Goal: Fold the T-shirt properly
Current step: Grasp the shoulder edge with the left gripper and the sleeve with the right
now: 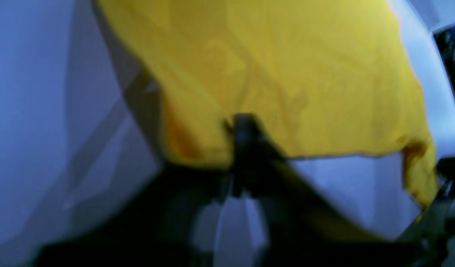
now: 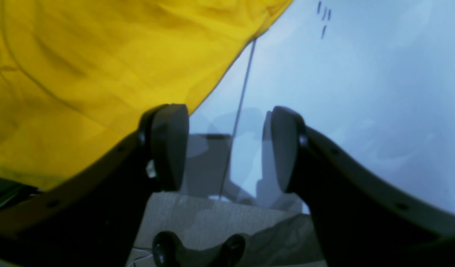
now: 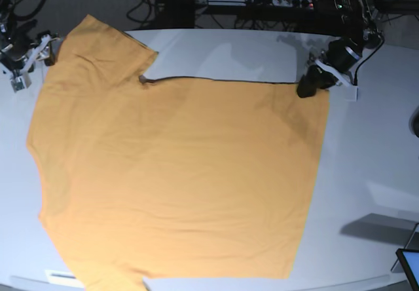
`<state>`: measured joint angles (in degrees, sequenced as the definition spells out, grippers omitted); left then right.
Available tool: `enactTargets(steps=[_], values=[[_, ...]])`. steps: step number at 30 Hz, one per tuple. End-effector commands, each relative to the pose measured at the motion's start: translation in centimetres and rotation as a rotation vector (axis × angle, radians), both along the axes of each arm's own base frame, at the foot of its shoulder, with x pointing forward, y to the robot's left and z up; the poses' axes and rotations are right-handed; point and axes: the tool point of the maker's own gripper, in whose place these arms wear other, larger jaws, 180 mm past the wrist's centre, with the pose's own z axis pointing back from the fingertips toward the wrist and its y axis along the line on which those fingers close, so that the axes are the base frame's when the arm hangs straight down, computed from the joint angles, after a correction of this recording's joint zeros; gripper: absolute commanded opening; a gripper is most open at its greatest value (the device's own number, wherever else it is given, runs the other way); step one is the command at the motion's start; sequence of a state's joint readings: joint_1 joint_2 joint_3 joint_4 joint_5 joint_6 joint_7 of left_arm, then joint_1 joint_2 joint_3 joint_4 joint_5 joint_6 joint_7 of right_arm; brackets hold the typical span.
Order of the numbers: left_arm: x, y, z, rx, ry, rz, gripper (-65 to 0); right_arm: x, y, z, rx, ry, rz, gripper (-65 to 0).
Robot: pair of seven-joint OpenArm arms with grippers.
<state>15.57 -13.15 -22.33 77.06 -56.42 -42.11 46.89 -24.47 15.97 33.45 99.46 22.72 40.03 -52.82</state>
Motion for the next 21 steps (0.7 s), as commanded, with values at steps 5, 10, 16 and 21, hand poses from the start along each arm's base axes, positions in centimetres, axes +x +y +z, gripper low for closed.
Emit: enactTargets(steps=[5, 10, 16, 21], values=[[-3.38, 0.20, -3.10, 0.065, 0.177, -0.047, -65.0, 0.65, -0.48, 0.89, -0.013, -0.031, 0.006, -30.5], [-3.36, 0.13, -3.08, 0.060, 0.175, -0.043, -65.0, 0.61, -0.52, 0.86, -0.012, -0.030, 0.004, -30.5], [-3.91, 0.18, -3.30, 0.062, 0.187, -0.044, -65.0, -0.10, -0.57, 0.46, -0.010, 0.017, -0.001, -30.3], [-3.90, 0.24, -3.28, 0.063, 0.187, -0.044, -65.0, 0.32, 0.02, 0.97, 0.086, 0.028, -0.028, -30.2]])
